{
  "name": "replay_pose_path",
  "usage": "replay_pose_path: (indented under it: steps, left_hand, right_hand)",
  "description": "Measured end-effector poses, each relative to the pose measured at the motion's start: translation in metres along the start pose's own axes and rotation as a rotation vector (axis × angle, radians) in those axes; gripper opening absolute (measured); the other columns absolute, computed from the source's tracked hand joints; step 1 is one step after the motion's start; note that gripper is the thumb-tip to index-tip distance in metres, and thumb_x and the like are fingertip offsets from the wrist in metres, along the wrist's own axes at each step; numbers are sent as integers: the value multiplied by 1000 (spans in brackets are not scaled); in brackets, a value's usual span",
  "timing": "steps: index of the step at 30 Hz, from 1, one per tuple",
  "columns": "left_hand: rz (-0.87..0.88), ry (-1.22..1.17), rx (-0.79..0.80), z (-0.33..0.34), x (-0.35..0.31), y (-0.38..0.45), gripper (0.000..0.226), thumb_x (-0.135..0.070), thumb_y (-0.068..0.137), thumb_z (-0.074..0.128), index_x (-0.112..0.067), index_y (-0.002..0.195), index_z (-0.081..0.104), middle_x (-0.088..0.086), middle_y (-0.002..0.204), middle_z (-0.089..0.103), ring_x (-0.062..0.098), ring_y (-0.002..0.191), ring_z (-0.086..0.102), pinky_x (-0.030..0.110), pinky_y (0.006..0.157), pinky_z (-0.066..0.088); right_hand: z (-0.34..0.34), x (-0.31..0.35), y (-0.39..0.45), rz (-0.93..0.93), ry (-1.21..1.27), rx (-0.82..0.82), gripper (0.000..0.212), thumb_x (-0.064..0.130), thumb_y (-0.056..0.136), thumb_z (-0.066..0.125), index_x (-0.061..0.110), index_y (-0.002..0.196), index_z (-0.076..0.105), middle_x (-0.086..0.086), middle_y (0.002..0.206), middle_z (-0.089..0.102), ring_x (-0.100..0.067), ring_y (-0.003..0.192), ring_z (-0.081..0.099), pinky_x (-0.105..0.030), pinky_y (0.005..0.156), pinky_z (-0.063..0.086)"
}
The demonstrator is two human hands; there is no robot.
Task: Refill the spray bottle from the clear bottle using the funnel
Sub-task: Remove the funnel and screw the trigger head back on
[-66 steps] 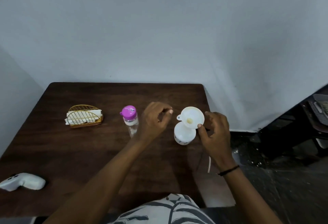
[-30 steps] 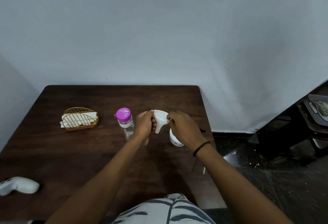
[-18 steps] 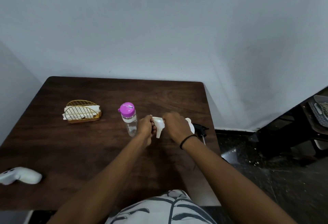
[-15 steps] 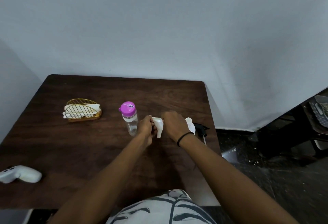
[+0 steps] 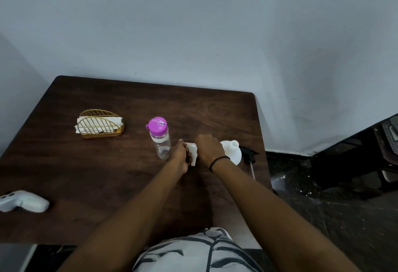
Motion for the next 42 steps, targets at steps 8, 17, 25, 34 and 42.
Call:
replay_pose_path:
  steps: [8,17,25,34,42]
  left_hand:
    - [31,25,-56,-5,1,5,33,-38,101,47,-13,80,56,0,65,56,14,58,52,28,55,44]
    - [451,289,-20,18,-32,-25,38,-45,93,49,-15,71,55,-1,61,54,17,57,52,37,68,45]
    - [965,595,199,75,-52,-96,30,-31,95,57,-10,75,51,-2,68,55,10,65,51,37,63,45]
    - [1209,845,236,96,-23,-115,44,-41,80,73,-19,114,56,-9,113,54,11,107,49,26,93,41]
    - [1064,964,241,99,-8,-96,60,-44,76,73,-16,126,52,-6,125,50,15,120,45,42,106,39]
  right_hand:
    - [0,-5,-1,6,69,-31,18,11,97,51,13,79,54,-12,97,67,-30,87,64,-33,65,37]
    - [-100,-16,-41,-91,316,-446,15,14,95,58,10,84,67,-1,81,66,-15,75,60,-31,66,50]
    - [-138,-130,-99,224,566,-764,11,16,93,60,13,93,71,2,92,71,-11,84,62,-19,75,42]
    - [-14,-215,-88,510,522,-367,15,23,88,64,9,90,66,-13,95,68,-32,91,63,-31,71,46]
    - [21,-220,-72,556,492,-176,53,31,84,70,9,129,51,-22,128,56,-42,113,57,-41,93,49]
Point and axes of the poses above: each hand's wrist, its own y-axis towards the middle knuckle, its own z-axis out of the palm, x = y × z, the point moved 10 cm from there along y, towards the middle knuckle
